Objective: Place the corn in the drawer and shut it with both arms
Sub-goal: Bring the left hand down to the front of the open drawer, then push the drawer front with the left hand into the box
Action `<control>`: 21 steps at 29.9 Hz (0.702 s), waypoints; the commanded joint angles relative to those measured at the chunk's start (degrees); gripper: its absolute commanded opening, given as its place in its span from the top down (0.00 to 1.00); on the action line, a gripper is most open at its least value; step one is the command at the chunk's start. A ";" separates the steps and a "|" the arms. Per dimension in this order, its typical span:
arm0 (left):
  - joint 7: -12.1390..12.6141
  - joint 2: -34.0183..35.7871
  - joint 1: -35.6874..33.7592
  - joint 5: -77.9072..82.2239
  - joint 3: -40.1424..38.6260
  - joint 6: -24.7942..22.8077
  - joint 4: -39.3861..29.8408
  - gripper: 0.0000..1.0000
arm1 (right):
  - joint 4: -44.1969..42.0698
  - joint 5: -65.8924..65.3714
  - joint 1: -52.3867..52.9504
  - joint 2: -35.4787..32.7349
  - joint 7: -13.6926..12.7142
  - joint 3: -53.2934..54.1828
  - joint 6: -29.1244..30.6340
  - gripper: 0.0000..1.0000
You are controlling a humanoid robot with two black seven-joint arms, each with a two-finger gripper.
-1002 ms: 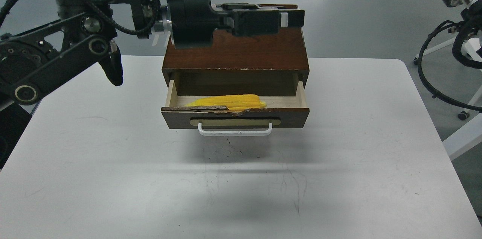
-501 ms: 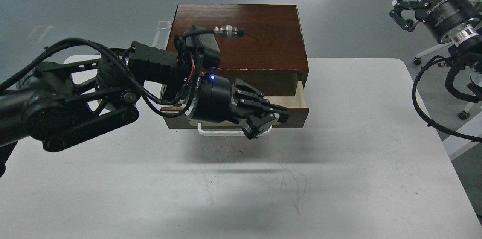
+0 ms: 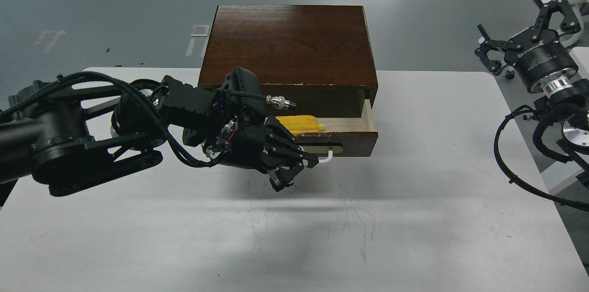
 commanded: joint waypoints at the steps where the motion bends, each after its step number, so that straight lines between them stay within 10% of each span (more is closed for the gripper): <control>1: 0.18 0.61 -0.25 0.57 1.15 0.00 -0.07 1.00 | -0.13 -0.10 0.02 0.01 0.00 0.28 0.00 0.00; 21: 0.26 0.62 -2.54 7.25 6.70 0.00 0.81 1.00 | -1.62 -0.19 0.72 0.19 0.18 0.72 0.00 0.00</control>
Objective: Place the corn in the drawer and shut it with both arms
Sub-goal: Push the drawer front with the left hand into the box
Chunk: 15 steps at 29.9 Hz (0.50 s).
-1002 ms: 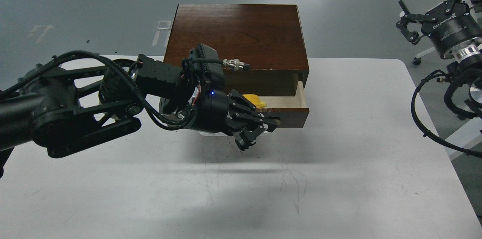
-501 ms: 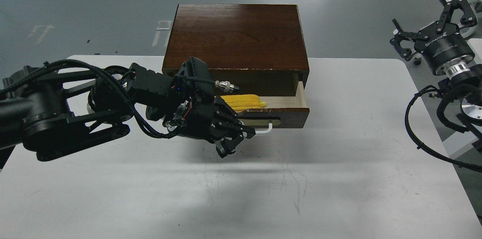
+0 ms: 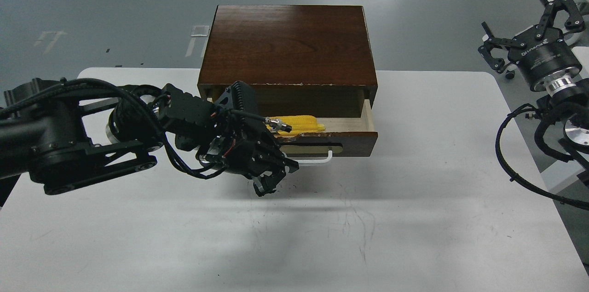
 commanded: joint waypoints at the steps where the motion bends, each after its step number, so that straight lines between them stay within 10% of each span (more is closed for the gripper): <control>1: 0.00 -0.07 0.30 0.95 0.20 0.00 0.04 1.00 | -1.39 0.00 1.01 0.09 -0.17 0.06 0.00 0.00; 15: 0.00 -0.07 0.12 3.06 0.55 0.00 1.10 1.00 | -1.84 0.00 1.63 0.44 -0.17 -0.02 0.00 0.00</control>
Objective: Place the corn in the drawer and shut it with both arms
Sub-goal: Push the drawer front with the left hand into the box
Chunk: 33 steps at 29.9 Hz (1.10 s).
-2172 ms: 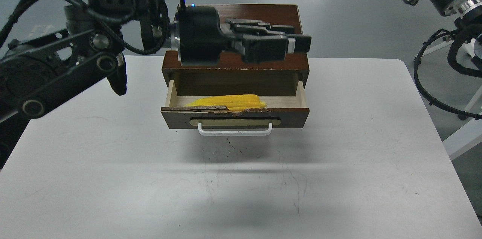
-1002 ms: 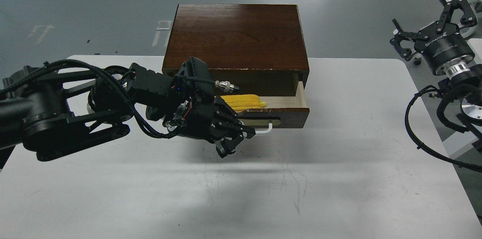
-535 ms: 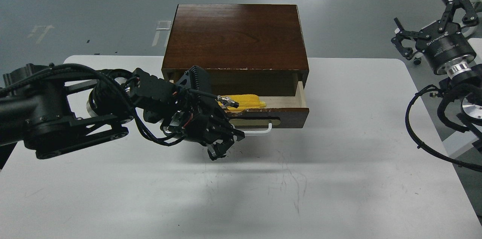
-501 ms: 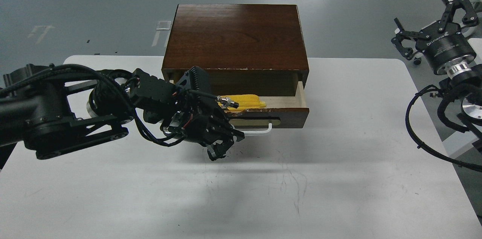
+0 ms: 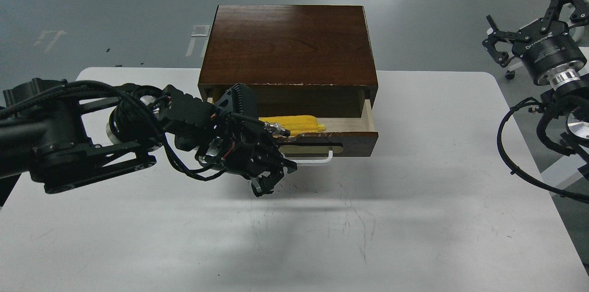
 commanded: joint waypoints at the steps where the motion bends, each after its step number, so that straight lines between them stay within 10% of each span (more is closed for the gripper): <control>1: 0.00 -0.08 -0.09 0.65 0.06 0.00 0.25 1.00 | -0.04 0.00 -0.05 0.01 0.00 0.00 0.00 0.00; 33: -0.08 -1.14 -1.68 2.23 -0.03 0.00 9.91 1.00 | 0.05 -0.35 -0.05 -0.08 0.18 -1.06 0.00 0.00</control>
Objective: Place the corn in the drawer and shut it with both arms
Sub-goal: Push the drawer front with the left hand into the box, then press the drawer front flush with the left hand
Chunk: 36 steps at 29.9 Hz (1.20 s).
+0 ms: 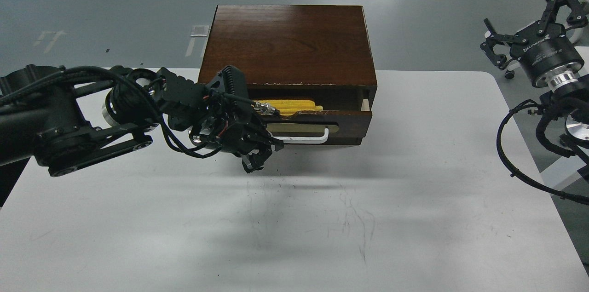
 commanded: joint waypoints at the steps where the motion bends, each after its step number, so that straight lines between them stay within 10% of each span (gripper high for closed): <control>1: -0.07 -0.73 -0.02 0.00 0.03 -0.01 1.90 1.00 | 0.00 0.00 -0.06 0.00 0.15 0.08 0.00 0.00; 36: -0.16 -4.07 -0.72 0.81 0.03 -0.01 10.88 1.00 | 0.09 0.09 -0.67 -0.08 0.59 1.05 0.00 0.00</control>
